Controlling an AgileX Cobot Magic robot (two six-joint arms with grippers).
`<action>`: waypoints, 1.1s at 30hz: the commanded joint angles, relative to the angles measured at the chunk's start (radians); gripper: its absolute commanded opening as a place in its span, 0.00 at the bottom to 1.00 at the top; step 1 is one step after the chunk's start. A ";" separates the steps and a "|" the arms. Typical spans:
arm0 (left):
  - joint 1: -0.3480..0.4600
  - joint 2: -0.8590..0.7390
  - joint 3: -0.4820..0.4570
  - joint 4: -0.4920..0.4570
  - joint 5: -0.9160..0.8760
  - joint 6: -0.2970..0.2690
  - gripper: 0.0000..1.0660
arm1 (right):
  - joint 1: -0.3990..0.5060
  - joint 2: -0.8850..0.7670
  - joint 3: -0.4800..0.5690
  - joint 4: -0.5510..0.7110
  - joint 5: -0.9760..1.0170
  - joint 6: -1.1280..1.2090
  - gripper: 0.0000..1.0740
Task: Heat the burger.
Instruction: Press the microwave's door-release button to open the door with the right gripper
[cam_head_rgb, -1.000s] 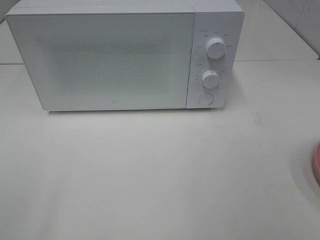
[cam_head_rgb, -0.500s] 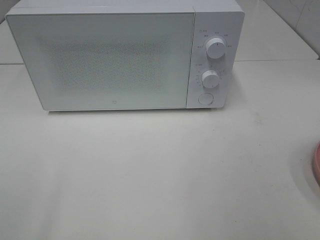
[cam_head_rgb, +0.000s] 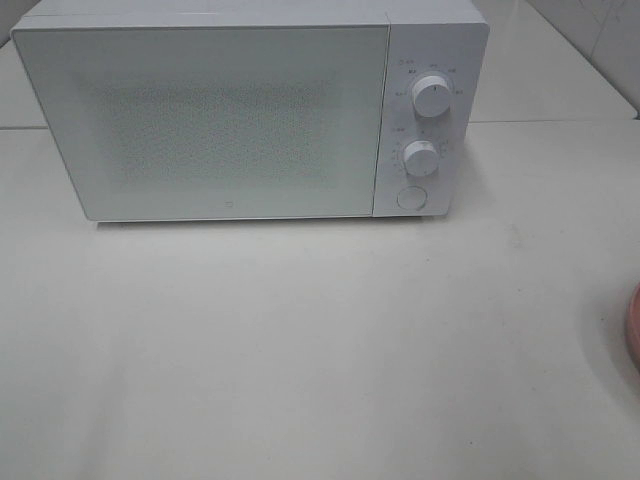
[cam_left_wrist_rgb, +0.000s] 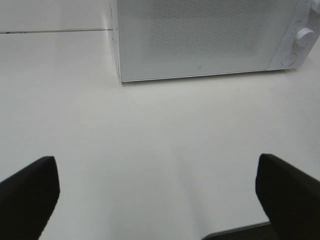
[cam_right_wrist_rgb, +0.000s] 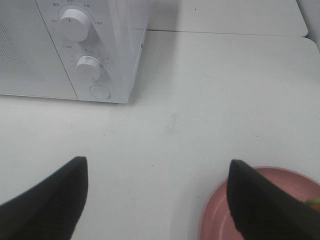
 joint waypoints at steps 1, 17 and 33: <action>0.003 0.002 0.003 -0.005 0.004 -0.004 0.94 | -0.007 0.039 -0.005 0.000 -0.050 -0.013 0.71; 0.003 0.002 0.003 -0.005 0.004 -0.004 0.94 | -0.007 0.307 0.039 -0.007 -0.424 -0.012 0.71; 0.003 0.002 0.003 -0.005 0.004 -0.003 0.94 | -0.004 0.603 0.238 -0.007 -1.144 -0.013 0.71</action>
